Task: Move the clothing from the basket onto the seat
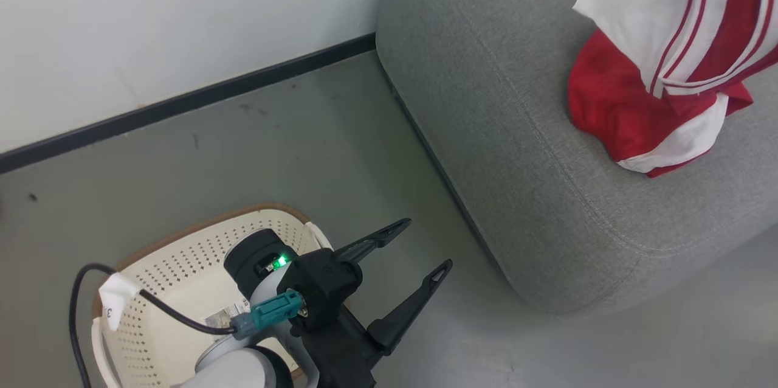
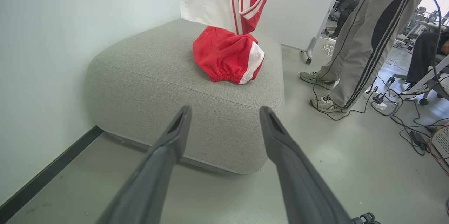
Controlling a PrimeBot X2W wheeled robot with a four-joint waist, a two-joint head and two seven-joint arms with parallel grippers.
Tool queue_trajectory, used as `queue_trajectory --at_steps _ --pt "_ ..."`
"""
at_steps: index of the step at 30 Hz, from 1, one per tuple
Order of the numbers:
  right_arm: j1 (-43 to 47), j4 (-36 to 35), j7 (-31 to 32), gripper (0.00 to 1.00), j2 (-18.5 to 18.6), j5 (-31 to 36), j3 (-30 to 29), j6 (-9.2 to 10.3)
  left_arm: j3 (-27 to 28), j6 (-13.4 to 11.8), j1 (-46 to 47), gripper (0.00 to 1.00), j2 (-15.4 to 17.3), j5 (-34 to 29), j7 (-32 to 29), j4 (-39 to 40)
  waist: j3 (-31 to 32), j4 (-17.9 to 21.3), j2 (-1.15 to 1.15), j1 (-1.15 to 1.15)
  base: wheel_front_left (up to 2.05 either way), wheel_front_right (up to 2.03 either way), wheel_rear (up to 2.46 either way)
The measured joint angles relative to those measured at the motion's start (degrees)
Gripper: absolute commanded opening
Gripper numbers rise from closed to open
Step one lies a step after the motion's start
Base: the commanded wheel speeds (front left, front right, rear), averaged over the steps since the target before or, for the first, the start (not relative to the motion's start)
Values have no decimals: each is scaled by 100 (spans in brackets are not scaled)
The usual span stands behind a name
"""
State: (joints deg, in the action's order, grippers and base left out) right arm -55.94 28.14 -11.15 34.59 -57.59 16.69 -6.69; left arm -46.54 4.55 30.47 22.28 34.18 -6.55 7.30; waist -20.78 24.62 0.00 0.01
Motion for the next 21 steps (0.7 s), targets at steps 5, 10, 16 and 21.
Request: queue_trajectory --at_steps 5,10,16,21 --pt "-283 403 5 0 110 1 -59 -13 23 0 135 100 42 -5 -100 118 -285 -87 0 0 0 0 0" --pt "-559 622 -2 0 177 13 -108 -14 75 0 220 100 123 -7 -200 223 -576 -190 0 0 0 0 0" --pt "-833 760 -60 0 178 36 -130 -22 148 0 310 100 209 -11 -277 298 -915 -294 0 0 0 0 0" --pt "-1033 851 -165 0 176 56 -254 -22 193 0 354 100 280 -42 -303 338 -1161 -359 0 0 0 0 0"
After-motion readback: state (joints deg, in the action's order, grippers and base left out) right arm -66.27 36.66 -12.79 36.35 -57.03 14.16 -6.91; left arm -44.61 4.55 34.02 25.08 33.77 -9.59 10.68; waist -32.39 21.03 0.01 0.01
